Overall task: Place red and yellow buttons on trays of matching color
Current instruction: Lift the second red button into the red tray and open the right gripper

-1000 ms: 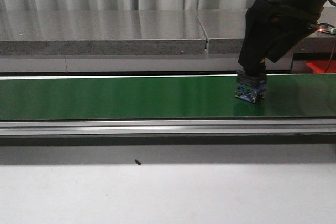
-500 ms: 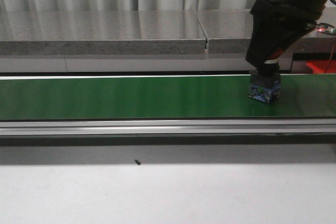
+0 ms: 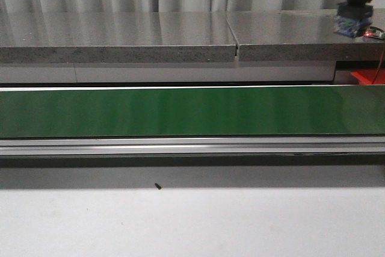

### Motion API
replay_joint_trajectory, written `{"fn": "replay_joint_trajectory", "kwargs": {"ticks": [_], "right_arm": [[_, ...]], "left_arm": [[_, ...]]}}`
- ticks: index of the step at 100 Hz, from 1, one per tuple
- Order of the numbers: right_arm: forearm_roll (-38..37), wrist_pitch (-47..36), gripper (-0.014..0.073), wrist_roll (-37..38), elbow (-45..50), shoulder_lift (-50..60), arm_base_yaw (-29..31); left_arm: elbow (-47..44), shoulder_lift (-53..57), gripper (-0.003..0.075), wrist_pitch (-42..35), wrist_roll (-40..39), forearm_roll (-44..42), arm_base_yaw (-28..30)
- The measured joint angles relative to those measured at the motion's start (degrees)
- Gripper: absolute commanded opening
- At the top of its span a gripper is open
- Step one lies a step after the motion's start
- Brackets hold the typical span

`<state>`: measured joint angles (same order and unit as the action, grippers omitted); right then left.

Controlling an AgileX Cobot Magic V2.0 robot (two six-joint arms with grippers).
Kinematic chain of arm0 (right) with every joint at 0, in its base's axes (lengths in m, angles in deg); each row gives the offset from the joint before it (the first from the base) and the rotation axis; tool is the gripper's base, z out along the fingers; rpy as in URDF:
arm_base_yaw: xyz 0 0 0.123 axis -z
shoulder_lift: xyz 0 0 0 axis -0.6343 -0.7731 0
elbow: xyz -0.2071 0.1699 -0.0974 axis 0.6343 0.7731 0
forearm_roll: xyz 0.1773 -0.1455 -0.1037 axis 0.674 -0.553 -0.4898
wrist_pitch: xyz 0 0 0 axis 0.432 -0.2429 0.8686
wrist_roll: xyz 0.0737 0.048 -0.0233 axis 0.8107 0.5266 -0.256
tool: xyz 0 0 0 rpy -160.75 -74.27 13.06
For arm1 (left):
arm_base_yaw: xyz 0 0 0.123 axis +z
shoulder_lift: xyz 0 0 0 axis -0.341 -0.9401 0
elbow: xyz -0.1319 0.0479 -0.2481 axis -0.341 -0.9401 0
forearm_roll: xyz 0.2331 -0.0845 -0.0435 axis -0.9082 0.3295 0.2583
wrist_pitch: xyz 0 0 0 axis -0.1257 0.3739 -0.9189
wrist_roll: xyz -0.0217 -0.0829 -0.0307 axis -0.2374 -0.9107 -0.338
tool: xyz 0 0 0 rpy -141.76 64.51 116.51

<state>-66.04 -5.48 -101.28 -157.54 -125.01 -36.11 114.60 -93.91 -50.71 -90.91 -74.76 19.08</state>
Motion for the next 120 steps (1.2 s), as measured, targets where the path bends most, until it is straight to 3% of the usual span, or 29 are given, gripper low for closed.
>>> {"fn": "replay_joint_trajectory", "kwargs": {"ticks": [34,55,74,120], "right_arm": [[-0.39,-0.75,0.0229,2.05,-2.31,-0.74,19.92],[1.42,-2.79,0.0229,2.05,-2.36,-5.37,27.54],[5.5,-7.0,0.0229,2.17,-2.36,-11.64,28.91],[6.37,-12.11,0.0229,2.17,-2.36,-21.82,28.57]], "left_arm": [[0.0,0.0,-0.002,0.0,0.0,0.0,0.0],[0.0,0.0,-0.002,0.0,0.0,0.02,0.0],[0.0,0.0,-0.002,0.0,0.0,0.02,0.0],[0.0,0.0,-0.002,0.0,0.0,0.02,0.0]]}}
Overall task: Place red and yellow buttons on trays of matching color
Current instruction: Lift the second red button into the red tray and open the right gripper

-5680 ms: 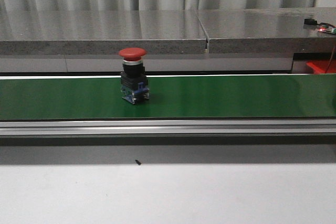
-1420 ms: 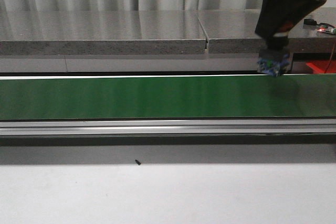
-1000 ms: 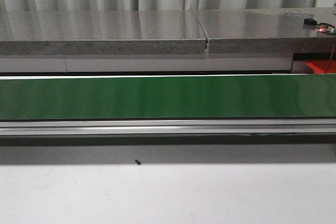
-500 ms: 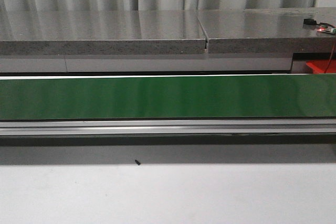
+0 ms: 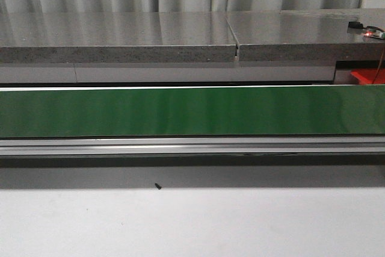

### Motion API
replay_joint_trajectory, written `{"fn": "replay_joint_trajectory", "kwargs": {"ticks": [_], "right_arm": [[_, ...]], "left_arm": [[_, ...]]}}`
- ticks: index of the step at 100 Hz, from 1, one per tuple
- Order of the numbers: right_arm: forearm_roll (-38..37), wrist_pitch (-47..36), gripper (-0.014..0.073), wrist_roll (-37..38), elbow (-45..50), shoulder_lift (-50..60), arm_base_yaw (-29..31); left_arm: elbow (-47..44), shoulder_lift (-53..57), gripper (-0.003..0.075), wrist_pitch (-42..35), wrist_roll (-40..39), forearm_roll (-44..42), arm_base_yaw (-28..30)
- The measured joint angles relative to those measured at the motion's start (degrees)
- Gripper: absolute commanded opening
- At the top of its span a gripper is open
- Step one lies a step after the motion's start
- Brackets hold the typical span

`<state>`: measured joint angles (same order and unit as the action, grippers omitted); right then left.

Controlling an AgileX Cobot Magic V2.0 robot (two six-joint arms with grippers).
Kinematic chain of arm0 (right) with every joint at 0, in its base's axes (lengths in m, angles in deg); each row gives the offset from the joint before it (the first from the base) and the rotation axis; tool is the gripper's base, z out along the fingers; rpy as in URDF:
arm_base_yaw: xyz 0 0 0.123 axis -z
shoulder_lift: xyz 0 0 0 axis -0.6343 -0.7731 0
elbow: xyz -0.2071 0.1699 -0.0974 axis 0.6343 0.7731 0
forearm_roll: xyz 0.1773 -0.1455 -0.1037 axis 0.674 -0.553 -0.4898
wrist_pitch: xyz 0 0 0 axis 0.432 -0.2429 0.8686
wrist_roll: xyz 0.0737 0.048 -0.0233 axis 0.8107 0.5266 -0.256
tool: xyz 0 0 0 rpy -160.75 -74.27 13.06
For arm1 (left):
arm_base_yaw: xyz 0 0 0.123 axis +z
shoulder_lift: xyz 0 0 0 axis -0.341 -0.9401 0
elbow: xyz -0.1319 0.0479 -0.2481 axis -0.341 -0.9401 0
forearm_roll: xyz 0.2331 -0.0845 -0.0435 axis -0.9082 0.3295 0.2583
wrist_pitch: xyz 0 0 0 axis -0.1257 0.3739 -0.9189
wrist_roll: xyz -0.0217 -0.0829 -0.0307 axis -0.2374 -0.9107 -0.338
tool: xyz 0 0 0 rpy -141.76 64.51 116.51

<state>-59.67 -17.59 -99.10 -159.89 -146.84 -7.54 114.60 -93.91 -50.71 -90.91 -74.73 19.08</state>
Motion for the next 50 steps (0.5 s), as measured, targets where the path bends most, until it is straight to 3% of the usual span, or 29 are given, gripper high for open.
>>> {"fn": "replay_joint_trajectory", "kwargs": {"ticks": [50], "right_arm": [[0.12,-1.6,0.0229,0.0,0.0,-1.74,-2.14]], "left_arm": [[0.0,0.0,-0.002,0.0,0.0,0.0,0.0]]}}
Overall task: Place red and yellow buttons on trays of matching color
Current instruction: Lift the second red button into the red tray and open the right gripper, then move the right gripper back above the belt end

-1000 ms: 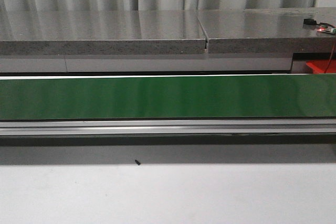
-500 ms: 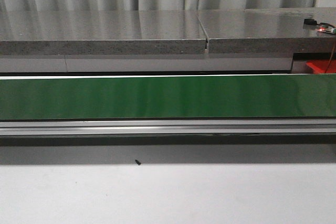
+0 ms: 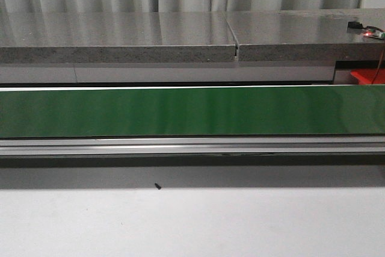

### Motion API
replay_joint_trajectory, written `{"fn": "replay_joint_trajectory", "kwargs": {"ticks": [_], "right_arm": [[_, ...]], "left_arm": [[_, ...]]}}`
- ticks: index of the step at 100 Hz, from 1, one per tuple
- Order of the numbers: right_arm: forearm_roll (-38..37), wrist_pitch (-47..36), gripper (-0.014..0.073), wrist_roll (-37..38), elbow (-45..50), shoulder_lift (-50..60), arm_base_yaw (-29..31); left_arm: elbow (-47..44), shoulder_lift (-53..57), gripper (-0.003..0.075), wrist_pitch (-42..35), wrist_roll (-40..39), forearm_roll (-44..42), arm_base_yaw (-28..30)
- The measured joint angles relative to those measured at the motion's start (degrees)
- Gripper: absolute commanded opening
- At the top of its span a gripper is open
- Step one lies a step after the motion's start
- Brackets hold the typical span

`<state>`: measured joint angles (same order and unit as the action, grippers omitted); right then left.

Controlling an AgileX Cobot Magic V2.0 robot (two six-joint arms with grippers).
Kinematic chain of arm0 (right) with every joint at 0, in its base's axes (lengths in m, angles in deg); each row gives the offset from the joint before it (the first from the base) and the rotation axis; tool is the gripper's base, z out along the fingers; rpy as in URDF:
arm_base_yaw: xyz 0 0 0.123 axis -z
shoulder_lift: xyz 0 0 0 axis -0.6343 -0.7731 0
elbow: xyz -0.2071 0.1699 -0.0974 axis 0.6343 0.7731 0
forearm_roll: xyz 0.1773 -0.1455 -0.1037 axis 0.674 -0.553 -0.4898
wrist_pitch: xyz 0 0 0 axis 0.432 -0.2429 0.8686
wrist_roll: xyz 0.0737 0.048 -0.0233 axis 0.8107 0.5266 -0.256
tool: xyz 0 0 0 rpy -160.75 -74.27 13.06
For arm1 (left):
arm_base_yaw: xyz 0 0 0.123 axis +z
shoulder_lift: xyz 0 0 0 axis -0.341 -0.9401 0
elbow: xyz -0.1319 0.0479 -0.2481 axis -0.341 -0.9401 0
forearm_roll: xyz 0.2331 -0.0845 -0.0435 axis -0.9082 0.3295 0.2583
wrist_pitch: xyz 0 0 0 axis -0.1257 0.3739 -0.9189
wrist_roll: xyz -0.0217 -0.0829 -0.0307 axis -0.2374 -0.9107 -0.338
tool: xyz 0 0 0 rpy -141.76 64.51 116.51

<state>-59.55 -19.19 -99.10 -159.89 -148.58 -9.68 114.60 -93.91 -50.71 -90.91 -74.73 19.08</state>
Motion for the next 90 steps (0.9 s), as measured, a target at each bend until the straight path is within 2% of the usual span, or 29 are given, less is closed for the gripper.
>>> {"fn": "replay_joint_trajectory", "kwargs": {"ticks": [14,24,43,51,90], "right_arm": [[0.0,0.12,0.0232,0.0,0.0,-0.66,-0.5],[0.0,0.43,0.0276,0.0,-0.09,-0.66,-0.5],[-0.1,1.33,0.0505,0.0,-0.09,-0.66,-0.5],[-0.1,1.98,0.0569,0.0,-0.09,-0.66,-0.5],[-0.12,4.06,0.0573,0.0,-0.09,6.3,-0.5]], "left_arm": [[0.0,0.0,-0.002,0.0,0.0,0.0,0.0],[0.0,0.0,-0.002,0.0,0.0,0.0,0.0],[0.0,0.0,-0.002,0.0,0.0,0.0,0.0],[0.0,0.0,-0.002,0.0,0.0,0.0,0.0],[0.0,0.0,-0.002,0.0,0.0,0.0,0.0]]}}
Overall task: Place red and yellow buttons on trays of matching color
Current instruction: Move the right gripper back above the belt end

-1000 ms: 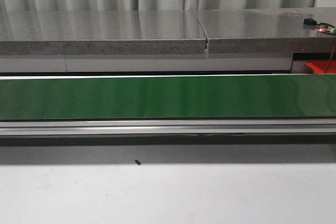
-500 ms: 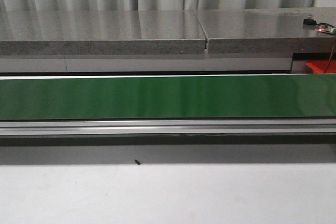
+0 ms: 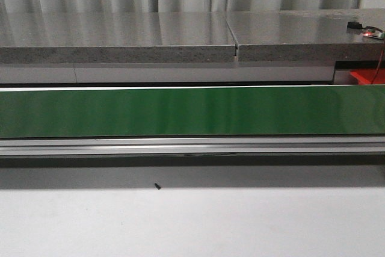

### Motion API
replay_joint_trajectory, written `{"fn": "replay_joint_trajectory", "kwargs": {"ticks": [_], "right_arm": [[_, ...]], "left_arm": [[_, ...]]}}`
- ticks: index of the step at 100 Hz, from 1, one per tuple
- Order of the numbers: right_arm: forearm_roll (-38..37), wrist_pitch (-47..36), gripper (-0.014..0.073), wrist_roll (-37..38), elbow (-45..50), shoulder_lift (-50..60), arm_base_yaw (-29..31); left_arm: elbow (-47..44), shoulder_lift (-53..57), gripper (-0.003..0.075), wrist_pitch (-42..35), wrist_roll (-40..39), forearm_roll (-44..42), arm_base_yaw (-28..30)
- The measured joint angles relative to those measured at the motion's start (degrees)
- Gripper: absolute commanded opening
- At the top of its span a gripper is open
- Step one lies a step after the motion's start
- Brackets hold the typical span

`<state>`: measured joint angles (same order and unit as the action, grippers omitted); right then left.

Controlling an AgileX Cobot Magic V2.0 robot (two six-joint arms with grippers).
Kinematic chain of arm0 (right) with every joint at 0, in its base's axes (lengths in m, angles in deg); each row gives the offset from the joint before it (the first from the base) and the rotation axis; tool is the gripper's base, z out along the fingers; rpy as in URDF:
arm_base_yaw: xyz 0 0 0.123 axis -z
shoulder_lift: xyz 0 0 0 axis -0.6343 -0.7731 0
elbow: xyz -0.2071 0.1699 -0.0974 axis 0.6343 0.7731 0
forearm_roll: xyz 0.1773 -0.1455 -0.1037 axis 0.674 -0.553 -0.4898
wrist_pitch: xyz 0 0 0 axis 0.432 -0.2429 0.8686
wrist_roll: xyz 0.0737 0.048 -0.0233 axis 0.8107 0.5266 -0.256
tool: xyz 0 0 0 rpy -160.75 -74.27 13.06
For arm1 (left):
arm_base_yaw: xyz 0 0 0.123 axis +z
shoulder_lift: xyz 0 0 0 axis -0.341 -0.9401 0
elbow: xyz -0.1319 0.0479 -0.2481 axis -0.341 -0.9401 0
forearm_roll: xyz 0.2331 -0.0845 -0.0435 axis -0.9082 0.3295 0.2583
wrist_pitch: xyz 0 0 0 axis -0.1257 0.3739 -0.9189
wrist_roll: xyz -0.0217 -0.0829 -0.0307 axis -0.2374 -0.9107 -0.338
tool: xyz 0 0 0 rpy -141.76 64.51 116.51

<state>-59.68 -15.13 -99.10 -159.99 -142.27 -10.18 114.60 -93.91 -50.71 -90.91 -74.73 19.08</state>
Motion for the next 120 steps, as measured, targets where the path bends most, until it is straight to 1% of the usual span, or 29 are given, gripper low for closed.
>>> {"fn": "replay_joint_trajectory", "kwargs": {"ticks": [13,25,40,52,64,72,90,99,106,120], "right_arm": [[0.4,1.65,0.0573,0.0,0.0,4.57,-0.73],[0.4,1.89,0.0573,0.0,0.0,9.38,-3.33],[0.66,1.26,0.0571,0.51,0.16,15.52,-8.77],[0.01,-0.27,0.0572,0.74,2.76,20.67,-13.97],[-2.31,-2.67,0.0572,1.84,8.49,25.78,-18.95],[-3.18,-5.22,0.0572,2.57,14.37,29.66,-21.46],[-3.84,-11.97,0.057,3.02,28.87,41.11,-23.53],[-3.92,-13.46,0.0515,3.12,35.09,46.97,-23.53],[-4.06,-13.69,0.043,3.34,39.94,51.16,-23.53],[-4.06,-13.69,0.0218,3.6,48.1,57.88,-23.53]], "left_arm": [[0.0,0.0,-0.002,0.0,0.0,0.0,0.0],[0.0,0.0,-0.002,0.0,0.0,0.0,0.0],[0.0,0.0,-0.002,0.0,0.0,0.0,0.0],[0.0,0.0,-0.002,0.0,0.0,0.0,0.0],[0.0,0.0,-0.002,0.0,0.0,0.0,0.0],[0.0,0.0,-0.002,0.0,0.0,0.0,0.0],[0.0,0.0,-0.002,0.0,0.0,0.0,0.0],[0.0,0.0,-0.002,0.0,0.0,0.0,0.0],[0.0,0.0,-0.002,0.0,0.0,0.0,0.0],[0.0,0.0,-0.002,0.0,0.0,0.0,0.0]]}}
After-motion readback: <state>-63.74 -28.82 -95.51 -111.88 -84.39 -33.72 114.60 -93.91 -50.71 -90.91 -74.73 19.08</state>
